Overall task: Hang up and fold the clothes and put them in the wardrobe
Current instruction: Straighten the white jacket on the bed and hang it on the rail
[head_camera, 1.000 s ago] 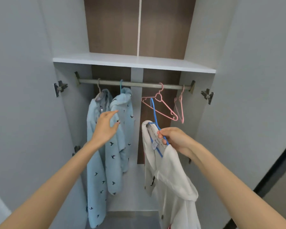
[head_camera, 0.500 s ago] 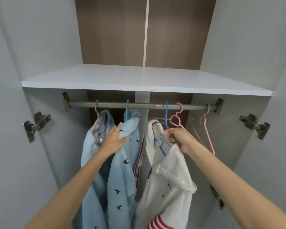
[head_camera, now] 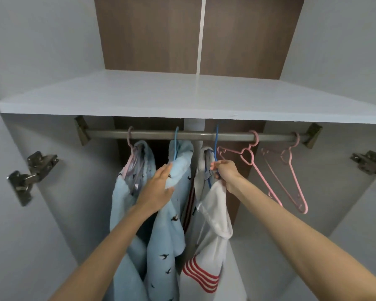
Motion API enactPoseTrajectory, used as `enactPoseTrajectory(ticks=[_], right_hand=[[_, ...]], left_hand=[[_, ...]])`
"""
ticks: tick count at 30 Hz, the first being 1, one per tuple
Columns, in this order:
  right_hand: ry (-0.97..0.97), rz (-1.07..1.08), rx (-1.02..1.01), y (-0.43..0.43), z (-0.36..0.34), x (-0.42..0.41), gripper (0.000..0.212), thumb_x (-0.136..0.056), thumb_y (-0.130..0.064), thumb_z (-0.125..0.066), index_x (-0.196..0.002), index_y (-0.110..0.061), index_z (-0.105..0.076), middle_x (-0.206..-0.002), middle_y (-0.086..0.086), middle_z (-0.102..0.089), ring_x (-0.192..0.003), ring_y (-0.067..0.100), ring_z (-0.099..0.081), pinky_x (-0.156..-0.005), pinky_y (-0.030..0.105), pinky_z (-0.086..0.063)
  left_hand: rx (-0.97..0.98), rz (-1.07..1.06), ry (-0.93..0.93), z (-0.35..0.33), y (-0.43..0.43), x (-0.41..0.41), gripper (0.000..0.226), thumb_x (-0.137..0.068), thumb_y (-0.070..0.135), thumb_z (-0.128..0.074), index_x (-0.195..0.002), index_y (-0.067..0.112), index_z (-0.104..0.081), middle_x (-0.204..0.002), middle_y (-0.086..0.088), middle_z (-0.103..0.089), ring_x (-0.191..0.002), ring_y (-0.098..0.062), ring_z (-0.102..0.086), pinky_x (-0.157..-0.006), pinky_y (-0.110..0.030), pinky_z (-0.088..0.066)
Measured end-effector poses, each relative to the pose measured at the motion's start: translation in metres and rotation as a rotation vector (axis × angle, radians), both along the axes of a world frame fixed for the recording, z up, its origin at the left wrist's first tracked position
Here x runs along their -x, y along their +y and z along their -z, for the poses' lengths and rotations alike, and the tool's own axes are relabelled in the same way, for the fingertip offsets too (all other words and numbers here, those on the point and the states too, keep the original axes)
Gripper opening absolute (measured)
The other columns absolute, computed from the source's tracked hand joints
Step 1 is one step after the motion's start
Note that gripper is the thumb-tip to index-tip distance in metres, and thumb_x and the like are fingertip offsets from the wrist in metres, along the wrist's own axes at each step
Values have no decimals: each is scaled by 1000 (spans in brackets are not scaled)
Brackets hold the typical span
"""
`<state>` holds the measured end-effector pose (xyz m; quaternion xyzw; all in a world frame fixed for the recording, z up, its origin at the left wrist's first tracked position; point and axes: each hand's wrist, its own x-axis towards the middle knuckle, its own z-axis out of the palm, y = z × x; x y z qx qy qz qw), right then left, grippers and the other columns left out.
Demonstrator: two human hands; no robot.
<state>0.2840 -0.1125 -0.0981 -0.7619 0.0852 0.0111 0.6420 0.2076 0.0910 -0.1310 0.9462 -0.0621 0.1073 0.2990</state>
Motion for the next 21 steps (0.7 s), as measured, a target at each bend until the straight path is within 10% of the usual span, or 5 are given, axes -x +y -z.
enactPoseTrajectory(ticks=[9,14,21], right_hand=[[-2,-22,58,0,25,-5,19,-99,-2,-42,-101,1,-60,-84,7,-65,-59,13,-51,-61,18,-48],[-155,4,293,-15,9,11,27,-96,-7,-51,-123,-7,-54,-105,3,-59,-97,18,-58,-77,21,-46],[-283,-77,201,-33,-20,56,27,-95,-8,-52,-121,-15,-56,-98,-5,-62,-86,8,-57,-76,19,-47]], left_hand=[[-107,-14,-35,-1,2,9,69,-98,27,-49,-154,22,-8,-160,4,-11,-143,-21,-22,-111,-37,-30],[-106,-55,-75,-5,-6,13,73,-95,35,-52,-153,23,-10,-159,-1,-15,-145,-24,-13,-117,-39,-16],[36,-23,-236,-27,-18,25,55,-97,29,-49,-149,19,-32,-147,-1,-40,-134,-19,-37,-108,-28,-29]])
